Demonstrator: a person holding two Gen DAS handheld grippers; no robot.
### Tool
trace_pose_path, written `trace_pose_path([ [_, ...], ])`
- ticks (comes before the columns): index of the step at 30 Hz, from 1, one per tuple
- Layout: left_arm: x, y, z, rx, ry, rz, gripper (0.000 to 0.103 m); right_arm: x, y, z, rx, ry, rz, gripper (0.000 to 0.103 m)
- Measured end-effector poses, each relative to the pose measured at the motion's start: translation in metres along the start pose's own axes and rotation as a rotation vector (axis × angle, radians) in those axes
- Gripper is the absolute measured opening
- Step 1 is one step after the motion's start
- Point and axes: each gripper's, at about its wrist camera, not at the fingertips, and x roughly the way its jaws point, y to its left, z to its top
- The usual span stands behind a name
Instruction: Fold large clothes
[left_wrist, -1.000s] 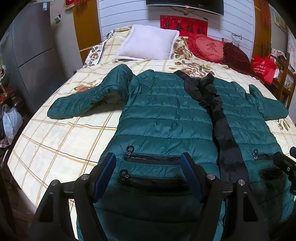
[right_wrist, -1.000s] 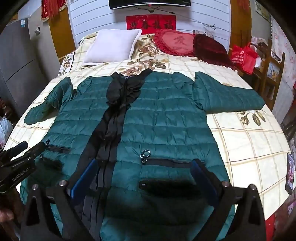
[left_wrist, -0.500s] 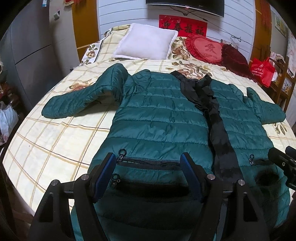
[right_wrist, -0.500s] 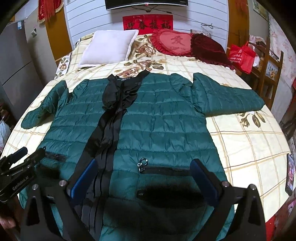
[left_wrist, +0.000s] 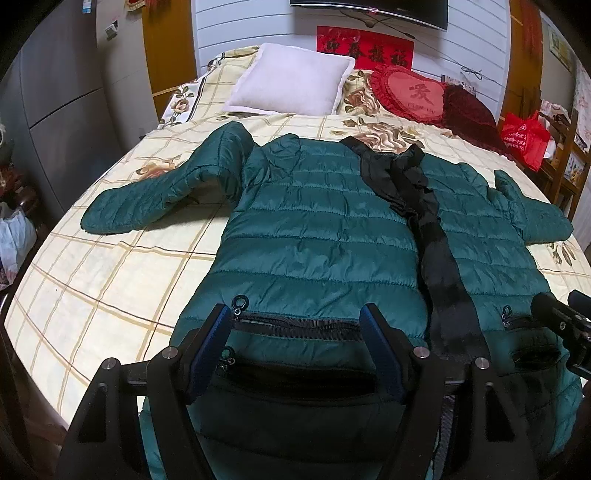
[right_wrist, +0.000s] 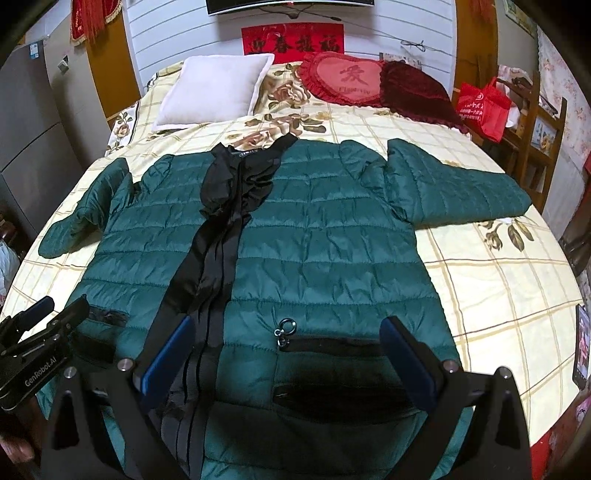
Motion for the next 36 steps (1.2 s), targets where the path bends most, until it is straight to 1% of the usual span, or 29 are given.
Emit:
trace_pose_path([
  [4, 0.001, -0.001, -0.001, 0.002, 0.001, -0.001, 0.071, 0.0, 0.0, 0.0, 0.011, -0.007, 0.011, 0.102],
  [10, -0.002, -0.001, -0.004, -0.001, 0.007, -0.005, 0.071, 0.001, 0.001, -0.002, 0.013, 0.01, 0.01, 0.102],
  [13, -0.008, 0.0, -0.012, 0.004, 0.005, -0.005, 0.071, -0.002, 0.002, -0.005, 0.016, 0.008, 0.02, 0.102],
  [17, -0.011, 0.002, -0.026, 0.008, 0.027, -0.013, 0.071, -0.007, 0.003, -0.016, 0.009, 0.003, 0.021, 0.102],
  [20, -0.013, 0.003, -0.036, 0.012, 0.046, -0.016, 0.071, -0.008, 0.005, -0.027, -0.008, 0.019, 0.018, 0.102],
  [25, -0.018, 0.002, -0.049, 0.025, 0.054, -0.012, 0.071, -0.012, 0.009, -0.044, -0.033, 0.033, 0.017, 0.102],
  [36, -0.028, -0.002, -0.066, 0.041, 0.062, -0.033, 0.071, -0.02, 0.009, -0.055, -0.022, 0.039, 0.026, 0.102],
])
